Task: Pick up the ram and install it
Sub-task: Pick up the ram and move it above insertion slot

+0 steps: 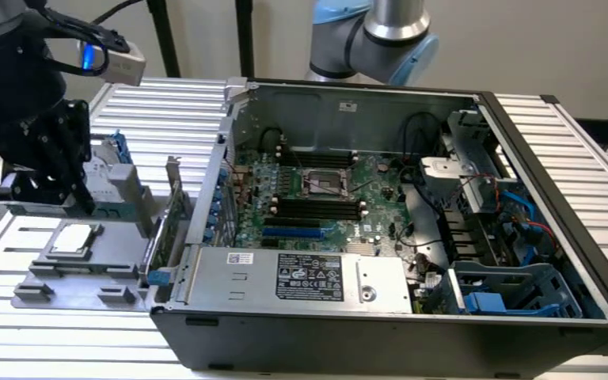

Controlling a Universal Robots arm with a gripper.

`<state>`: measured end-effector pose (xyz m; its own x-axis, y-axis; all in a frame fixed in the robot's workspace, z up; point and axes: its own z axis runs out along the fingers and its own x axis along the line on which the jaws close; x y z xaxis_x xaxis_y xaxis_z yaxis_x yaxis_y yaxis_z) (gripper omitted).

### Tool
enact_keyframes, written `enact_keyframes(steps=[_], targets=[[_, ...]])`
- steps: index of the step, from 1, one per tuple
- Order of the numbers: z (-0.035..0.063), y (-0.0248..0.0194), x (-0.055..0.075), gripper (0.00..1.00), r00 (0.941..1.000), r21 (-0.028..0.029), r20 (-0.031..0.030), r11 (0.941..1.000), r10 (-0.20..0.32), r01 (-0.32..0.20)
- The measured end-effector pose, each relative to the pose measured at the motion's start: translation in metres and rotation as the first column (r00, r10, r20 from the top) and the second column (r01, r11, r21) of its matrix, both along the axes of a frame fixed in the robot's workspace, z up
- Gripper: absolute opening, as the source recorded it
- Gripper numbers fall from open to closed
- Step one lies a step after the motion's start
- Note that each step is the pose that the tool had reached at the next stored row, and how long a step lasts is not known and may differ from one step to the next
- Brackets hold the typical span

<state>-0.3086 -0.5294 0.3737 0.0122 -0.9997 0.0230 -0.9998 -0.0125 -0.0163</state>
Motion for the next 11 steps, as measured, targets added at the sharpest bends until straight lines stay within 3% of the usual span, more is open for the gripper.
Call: enact_keyframes(steps=[11], targets=[[0.0277,0.0,0.043,0.14,1.0,0.0023,-0.0001,1.0,0.001,-0.001]])
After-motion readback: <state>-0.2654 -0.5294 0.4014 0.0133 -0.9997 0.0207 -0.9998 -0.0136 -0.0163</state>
